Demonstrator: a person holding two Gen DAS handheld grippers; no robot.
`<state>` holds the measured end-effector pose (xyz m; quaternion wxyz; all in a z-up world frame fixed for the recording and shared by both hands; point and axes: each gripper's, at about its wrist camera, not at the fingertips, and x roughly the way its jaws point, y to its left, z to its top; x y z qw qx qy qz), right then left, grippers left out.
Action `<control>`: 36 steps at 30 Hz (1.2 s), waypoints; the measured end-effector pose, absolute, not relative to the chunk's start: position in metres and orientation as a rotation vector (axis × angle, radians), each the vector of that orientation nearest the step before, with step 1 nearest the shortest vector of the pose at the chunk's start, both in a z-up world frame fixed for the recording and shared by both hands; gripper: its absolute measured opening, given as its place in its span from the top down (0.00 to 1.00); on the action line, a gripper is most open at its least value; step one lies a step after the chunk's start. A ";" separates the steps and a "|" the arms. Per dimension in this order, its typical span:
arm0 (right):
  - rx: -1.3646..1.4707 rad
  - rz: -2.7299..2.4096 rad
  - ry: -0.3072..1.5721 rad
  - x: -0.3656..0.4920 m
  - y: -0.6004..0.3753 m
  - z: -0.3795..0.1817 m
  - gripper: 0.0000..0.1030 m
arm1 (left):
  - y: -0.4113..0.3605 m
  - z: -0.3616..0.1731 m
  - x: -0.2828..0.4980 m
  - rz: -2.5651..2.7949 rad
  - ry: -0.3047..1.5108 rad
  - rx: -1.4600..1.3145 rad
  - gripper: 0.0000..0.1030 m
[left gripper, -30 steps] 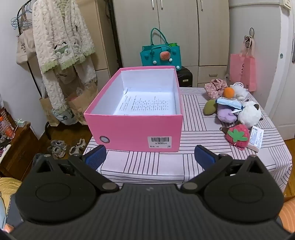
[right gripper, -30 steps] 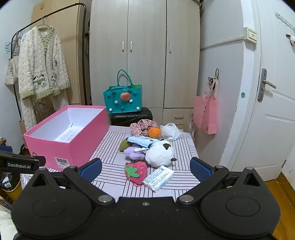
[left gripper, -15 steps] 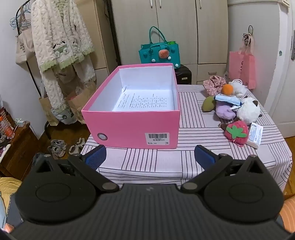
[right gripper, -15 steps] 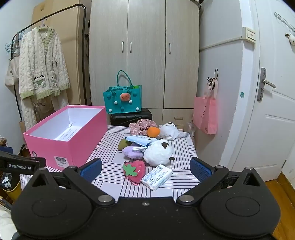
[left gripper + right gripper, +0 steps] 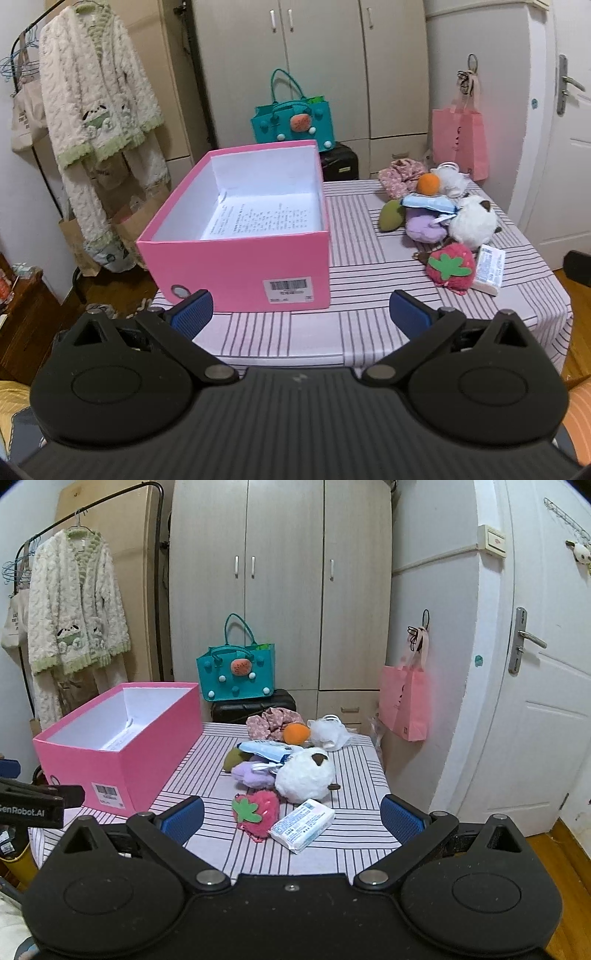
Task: Organize soft objects
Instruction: 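Move both tools from the pink box toward the pile of soft toys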
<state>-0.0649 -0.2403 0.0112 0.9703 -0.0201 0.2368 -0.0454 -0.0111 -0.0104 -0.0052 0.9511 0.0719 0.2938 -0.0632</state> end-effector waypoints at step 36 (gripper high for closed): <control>-0.023 0.076 0.491 -0.058 -0.258 0.066 0.00 | -0.023 0.045 -0.009 -0.190 0.578 0.172 0.00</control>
